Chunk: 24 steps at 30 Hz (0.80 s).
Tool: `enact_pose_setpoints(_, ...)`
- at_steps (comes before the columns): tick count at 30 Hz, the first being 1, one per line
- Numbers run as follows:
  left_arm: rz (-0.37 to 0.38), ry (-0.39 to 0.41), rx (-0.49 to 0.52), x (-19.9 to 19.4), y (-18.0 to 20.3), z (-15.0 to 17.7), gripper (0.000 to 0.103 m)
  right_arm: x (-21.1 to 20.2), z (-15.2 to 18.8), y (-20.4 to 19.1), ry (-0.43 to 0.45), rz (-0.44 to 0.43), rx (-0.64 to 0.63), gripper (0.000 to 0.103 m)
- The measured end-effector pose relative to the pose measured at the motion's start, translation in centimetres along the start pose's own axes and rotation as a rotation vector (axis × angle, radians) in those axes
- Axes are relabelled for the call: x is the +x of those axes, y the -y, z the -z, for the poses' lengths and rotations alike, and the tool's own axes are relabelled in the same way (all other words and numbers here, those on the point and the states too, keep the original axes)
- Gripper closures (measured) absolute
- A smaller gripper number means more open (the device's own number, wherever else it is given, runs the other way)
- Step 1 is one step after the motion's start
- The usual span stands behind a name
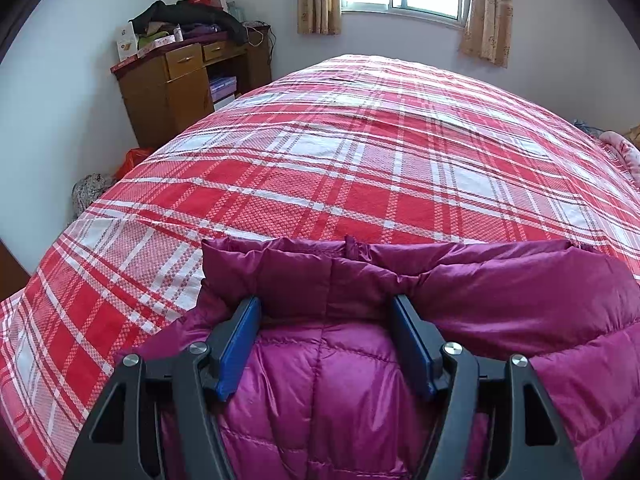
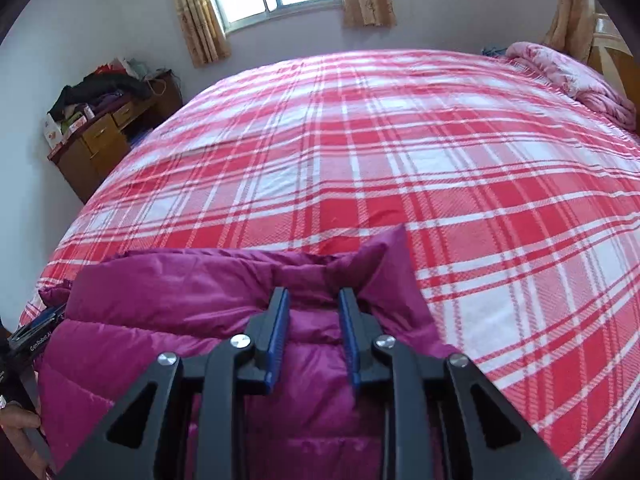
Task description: Fold large clothes
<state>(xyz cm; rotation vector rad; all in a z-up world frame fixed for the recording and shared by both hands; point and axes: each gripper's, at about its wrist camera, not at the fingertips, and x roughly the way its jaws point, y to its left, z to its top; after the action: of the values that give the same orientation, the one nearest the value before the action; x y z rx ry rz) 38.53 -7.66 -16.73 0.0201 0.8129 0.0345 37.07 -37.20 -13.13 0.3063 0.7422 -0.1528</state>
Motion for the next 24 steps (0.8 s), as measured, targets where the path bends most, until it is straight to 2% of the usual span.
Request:
enact_pose_setpoints(2,0.002,0.002,-0.001,0.0,0.0,0.0,0.035,-0.7,0.6,1.0,0.026,0.086,-0.007,0.074)
enact_pose_setpoints(3,0.004,0.004,-0.001,-0.1,0.0,0.0,0.035,0.1,1.0,1.7,-0.009,0.112,-0.002,0.072)
enact_pose_setpoints(4,0.002,0.005,0.0,-0.1,0.1,0.1,0.035,1.0,1.5,2.8,-0.055,0.071,0.039,0.072)
enact_pose_setpoints(5,-0.001,0.005,0.002,-0.1,0.1,0.1,0.035,1.1,1.6,3.9,-0.053,0.024,0.093,0.073)
enact_pose_setpoints(7,-0.005,0.007,0.004,-0.1,0.2,0.1,0.035,1.3,1.6,4.6,-0.049,0.015,0.129,0.072)
enact_pose_setpoints(11,-0.007,0.008,0.003,-0.1,0.2,0.1,0.035,1.4,1.5,2.9,-0.039,0.107,0.056,0.072)
enact_pose_setpoints(17,-0.012,0.012,-0.005,-0.4,0.1,0.2,0.035,1.1,1.5,2.9,-0.028,0.147,0.044,0.066)
enact_pose_setpoints(20,-0.03,0.016,0.0,-0.4,0.3,0.4,0.035,0.5,1.2,1.9,-0.037,0.212,0.005,0.067)
enact_pose_setpoints(22,-0.031,0.014,0.001,-0.4,0.3,0.4,0.035,-1.9,0.7,0.2,0.04,0.218,-0.044,0.068)
enact_pose_setpoints(24,-0.037,0.013,0.004,-0.4,0.3,0.4,0.035,-4.6,0.5,-1.9,0.11,0.157,-0.061,0.068)
